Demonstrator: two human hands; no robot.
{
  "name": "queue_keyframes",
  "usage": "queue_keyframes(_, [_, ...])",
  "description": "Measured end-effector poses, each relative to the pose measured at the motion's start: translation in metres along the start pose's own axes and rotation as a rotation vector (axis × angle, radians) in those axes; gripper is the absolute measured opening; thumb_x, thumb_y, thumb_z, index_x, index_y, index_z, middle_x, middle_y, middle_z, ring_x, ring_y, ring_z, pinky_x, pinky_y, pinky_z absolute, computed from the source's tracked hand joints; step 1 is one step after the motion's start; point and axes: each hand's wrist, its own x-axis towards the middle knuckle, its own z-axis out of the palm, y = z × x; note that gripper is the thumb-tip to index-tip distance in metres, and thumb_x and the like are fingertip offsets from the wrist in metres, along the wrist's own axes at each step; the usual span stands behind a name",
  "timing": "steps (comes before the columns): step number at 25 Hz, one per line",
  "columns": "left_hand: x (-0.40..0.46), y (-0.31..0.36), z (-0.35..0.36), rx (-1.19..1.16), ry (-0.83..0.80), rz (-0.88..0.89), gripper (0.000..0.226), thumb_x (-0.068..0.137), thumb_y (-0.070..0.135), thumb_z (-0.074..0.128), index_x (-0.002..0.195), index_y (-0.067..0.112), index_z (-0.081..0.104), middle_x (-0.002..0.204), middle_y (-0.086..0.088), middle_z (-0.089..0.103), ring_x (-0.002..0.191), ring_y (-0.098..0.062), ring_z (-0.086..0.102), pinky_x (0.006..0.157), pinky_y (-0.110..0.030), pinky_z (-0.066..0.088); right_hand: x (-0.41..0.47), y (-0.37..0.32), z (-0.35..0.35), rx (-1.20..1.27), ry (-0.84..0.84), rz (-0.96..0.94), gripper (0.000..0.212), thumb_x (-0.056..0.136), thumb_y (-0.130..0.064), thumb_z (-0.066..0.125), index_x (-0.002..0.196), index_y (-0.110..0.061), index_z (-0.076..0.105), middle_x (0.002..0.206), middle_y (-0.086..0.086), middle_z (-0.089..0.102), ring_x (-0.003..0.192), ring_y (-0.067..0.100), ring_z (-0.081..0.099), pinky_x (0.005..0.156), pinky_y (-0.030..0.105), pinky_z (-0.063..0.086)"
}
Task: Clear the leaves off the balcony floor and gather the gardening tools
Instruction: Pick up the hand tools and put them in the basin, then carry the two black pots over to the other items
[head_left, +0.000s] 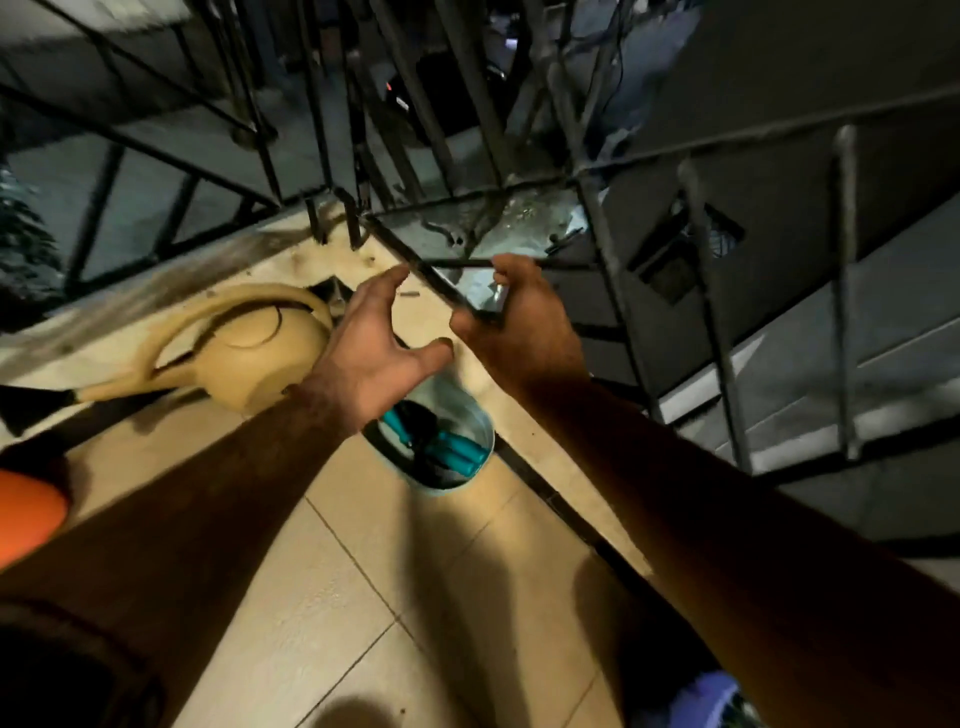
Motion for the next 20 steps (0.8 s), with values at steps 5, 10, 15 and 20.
queue_keyframes(5, [-0.046, 0.111, -0.088, -0.064, -0.066, 0.006, 0.099, 0.058, 0.056, 0.074, 0.146, 0.045, 0.032, 0.146, 0.008, 0.043, 0.132, -0.018, 0.048, 0.109, -0.046, 0.044, -0.028, -0.1, -0.096, -0.001, 0.013, -0.039, 0.072, 0.079, -0.045, 0.067, 0.141, -0.014, 0.051, 0.132, 0.007, 0.061, 0.122, 0.026, 0.058, 0.103, 0.043, 0.049])
queue_keyframes(10, [-0.114, 0.235, -0.199, 0.023, 0.008, -0.005, 0.094, 0.073, 0.038, 0.079, 0.153, 0.031, 0.03, 0.14, 0.016, 0.039, 0.125, -0.002, 0.042, 0.104, -0.017, 0.035, -0.05, -0.214, -0.209, 0.045, -0.092, -0.056, 0.068, 0.083, -0.039, 0.074, 0.142, -0.019, 0.048, 0.136, 0.004, 0.058, 0.123, 0.023, 0.057, 0.102, 0.042, 0.049])
queue_keyframes(15, [-0.166, 0.345, -0.321, 0.08, 0.177, 0.024, 0.105, 0.062, 0.059, 0.06, 0.156, 0.026, 0.027, 0.159, 0.003, 0.032, 0.143, -0.01, 0.032, 0.116, -0.025, 0.026, -0.066, -0.348, -0.308, 0.026, -0.131, -0.224, 0.07, 0.083, -0.048, 0.069, 0.145, -0.029, 0.042, 0.145, -0.003, 0.051, 0.133, 0.019, 0.049, 0.106, 0.038, 0.044])
queue_keyframes(20, [-0.229, 0.414, -0.405, 0.161, 0.385, 0.073, 0.09, 0.08, 0.049, 0.066, 0.156, 0.027, 0.025, 0.16, 0.004, 0.03, 0.144, -0.01, 0.03, 0.111, -0.02, 0.023, -0.09, -0.448, -0.372, 0.087, -0.189, -0.424, 0.078, 0.087, -0.055, 0.066, 0.153, -0.029, 0.033, 0.154, -0.002, 0.041, 0.139, 0.019, 0.042, 0.107, 0.035, 0.039])
